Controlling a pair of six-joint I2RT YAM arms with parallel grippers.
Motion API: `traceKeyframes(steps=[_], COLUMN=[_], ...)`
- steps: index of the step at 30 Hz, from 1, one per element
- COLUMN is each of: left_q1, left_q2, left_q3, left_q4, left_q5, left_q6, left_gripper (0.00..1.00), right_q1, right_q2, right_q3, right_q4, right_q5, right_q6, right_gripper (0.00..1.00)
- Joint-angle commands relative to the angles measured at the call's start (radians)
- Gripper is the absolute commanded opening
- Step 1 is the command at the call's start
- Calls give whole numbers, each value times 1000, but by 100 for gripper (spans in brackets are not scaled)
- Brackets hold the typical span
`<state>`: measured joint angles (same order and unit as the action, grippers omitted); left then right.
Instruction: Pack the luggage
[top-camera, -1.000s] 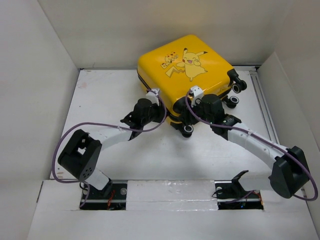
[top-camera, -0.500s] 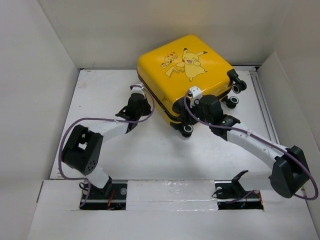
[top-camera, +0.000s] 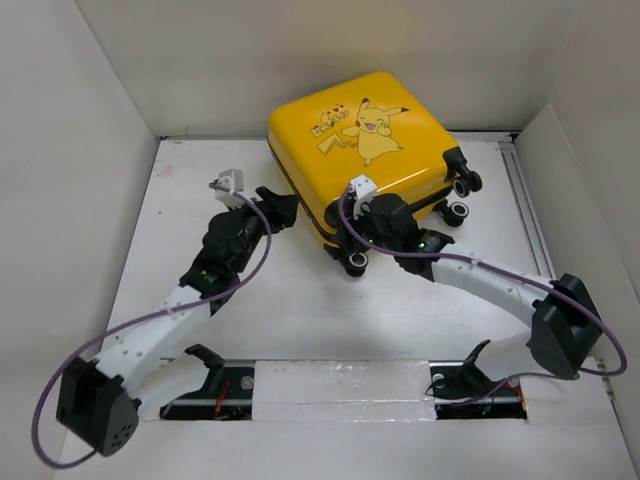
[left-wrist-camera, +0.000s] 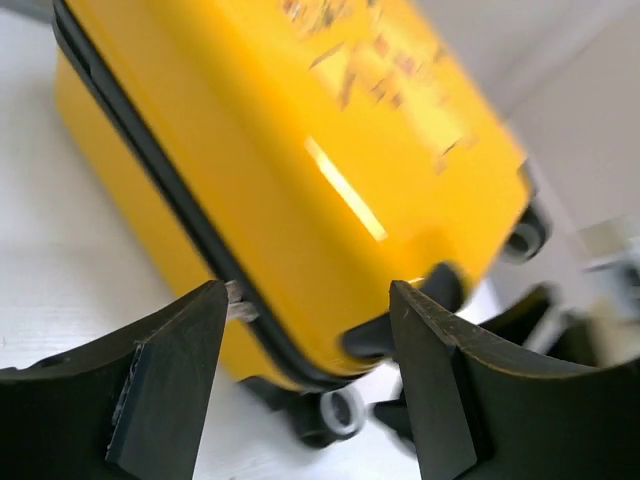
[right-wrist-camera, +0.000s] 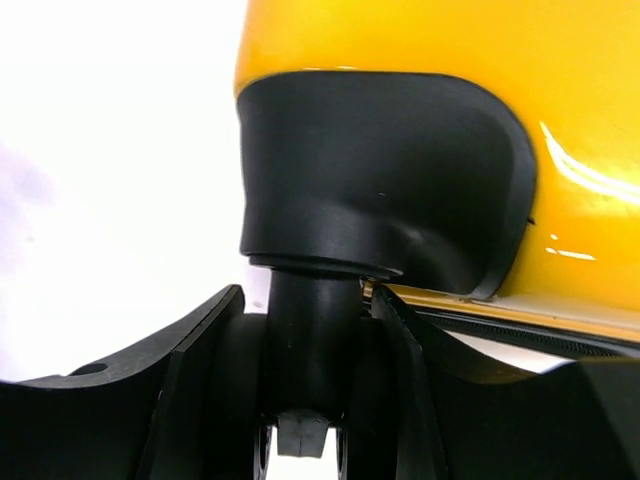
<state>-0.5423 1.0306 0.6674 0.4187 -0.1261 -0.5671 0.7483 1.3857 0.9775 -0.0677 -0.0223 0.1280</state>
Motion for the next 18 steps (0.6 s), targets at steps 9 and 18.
traceKeyframes(steps=[9,18], left_q1=[2,2], left_q2=[-467,-527], left_q3=[-8,86], left_q4=[-261,-446], left_q5=[-186,-113], left_q6=[-106,-96], left_gripper=[100,100], right_q1=[411,546], right_q2=[115,-29], right_q3=[182,227], right_q4=[85,31], right_q5=[-130,79], right_q6=[33,62], right_gripper=[0,100])
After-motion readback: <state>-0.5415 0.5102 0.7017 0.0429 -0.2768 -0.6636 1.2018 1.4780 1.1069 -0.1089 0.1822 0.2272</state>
